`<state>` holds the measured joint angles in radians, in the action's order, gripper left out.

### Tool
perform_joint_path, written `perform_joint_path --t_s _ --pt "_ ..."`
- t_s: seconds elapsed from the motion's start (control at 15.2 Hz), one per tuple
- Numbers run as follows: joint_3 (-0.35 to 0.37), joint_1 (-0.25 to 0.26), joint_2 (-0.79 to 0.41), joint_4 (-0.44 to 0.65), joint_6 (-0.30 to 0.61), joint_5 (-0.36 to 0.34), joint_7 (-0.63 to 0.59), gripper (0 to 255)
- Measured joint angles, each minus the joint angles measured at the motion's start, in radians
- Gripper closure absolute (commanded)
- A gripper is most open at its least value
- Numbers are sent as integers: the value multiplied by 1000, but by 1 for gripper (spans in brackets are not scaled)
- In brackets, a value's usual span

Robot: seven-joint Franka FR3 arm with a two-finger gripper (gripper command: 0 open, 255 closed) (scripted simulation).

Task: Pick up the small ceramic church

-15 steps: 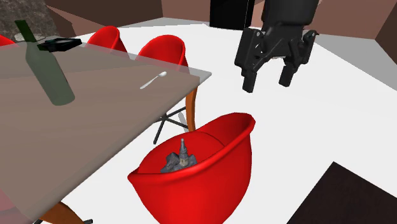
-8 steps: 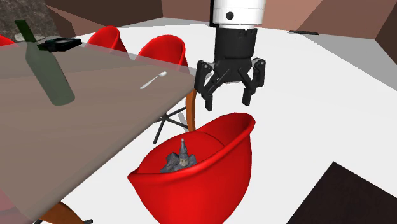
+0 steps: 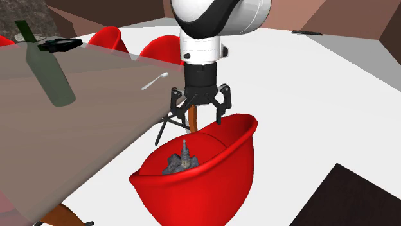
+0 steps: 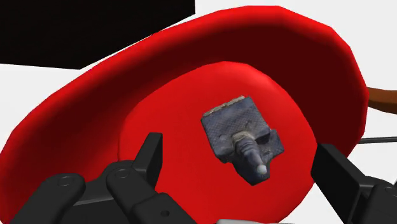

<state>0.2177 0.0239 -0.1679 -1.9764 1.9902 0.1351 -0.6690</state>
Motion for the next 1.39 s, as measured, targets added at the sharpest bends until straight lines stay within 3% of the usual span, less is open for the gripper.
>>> perform_joint_path --t_s 0.46,1.06,1.12,1.39 --pt "-17 34 -294 228 9 -26 -126 0" --pt "-25 43 -387 246 73 -32 -135 0" --pt "-25 43 -389 246 75 -32 -136 255" --pt "-25 44 -390 246 77 -33 -136 255"
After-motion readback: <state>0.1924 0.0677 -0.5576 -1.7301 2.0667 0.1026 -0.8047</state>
